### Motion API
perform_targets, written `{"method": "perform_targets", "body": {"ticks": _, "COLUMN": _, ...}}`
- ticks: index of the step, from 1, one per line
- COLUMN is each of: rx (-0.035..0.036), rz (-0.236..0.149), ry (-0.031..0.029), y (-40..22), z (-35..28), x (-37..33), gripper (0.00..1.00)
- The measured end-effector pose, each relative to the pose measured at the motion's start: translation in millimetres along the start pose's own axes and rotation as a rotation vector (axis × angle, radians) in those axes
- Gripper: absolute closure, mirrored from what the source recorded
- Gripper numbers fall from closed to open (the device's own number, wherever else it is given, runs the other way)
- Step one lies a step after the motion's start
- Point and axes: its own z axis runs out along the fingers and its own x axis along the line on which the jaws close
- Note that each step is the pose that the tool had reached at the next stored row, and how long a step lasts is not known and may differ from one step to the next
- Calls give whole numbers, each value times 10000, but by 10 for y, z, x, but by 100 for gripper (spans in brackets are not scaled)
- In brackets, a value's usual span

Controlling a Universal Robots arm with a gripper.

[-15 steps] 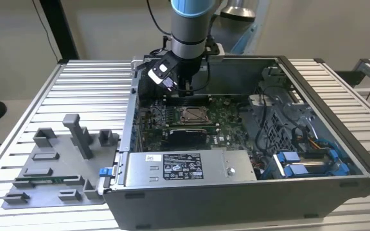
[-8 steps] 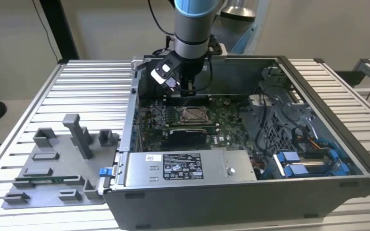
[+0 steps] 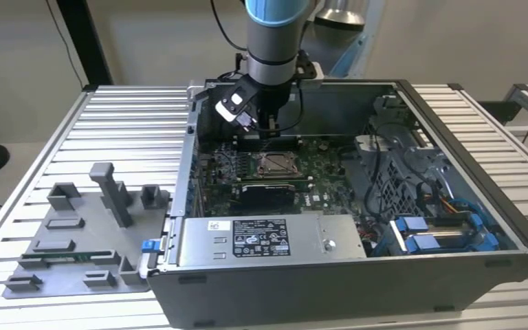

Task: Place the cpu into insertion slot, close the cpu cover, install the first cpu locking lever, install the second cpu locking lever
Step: 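Install the first cpu locking lever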

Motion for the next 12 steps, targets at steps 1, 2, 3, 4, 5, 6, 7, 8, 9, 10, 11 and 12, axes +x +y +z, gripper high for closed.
{"method": "perform_targets", "body": {"ticks": 1, "rx": -4, "rz": 11, "ry": 0, "y": 0, "z": 0, "x": 0, "gripper": 100}}
{"method": "perform_targets", "body": {"ticks": 2, "rx": -5, "rz": 12, "ry": 0, "y": -1, "z": -1, "x": -1, "gripper": 100}}
{"method": "perform_targets", "body": {"ticks": 3, "rx": -6, "rz": 13, "ry": 0, "y": -1, "z": 0, "x": -2, "gripper": 100}}
{"method": "perform_targets", "body": {"ticks": 4, "rx": -6, "rz": 13, "ry": 0, "y": -1, "z": -1, "x": -2, "gripper": 100}}
{"method": "perform_targets", "body": {"ticks": 5, "rx": -6, "rz": 13, "ry": 0, "y": -1, "z": 0, "x": -2, "gripper": 100}}
{"method": "perform_targets", "body": {"ticks": 6, "rx": -6, "rz": 14, "ry": -1, "y": -1, "z": -1, "x": -2, "gripper": 100}}
{"method": "perform_targets", "body": {"ticks": 7, "rx": -6, "rz": 14, "ry": -1, "y": -1, "z": -1, "x": -2, "gripper": 100}}
{"method": "perform_targets", "body": {"ticks": 8, "rx": -6, "rz": 14, "ry": 0, "y": -1, "z": -1, "x": -2, "gripper": 100}}
{"method": "perform_targets", "body": {"ticks": 9, "rx": -6, "rz": 13, "ry": 0, "y": -1, "z": -1, "x": -2, "gripper": 100}}
{"method": "perform_targets", "body": {"ticks": 10, "rx": -6, "rz": 14, "ry": 0, "y": -1, "z": -1, "x": -3, "gripper": 100}}
{"method": "perform_targets", "body": {"ticks": 11, "rx": -6, "rz": 13, "ry": 0, "y": -1, "z": -1, "x": -3, "gripper": 100}}
{"method": "perform_targets", "body": {"ticks": 12, "rx": -6, "rz": 14, "ry": 0, "y": -1, "z": -1, "x": -3, "gripper": 100}}
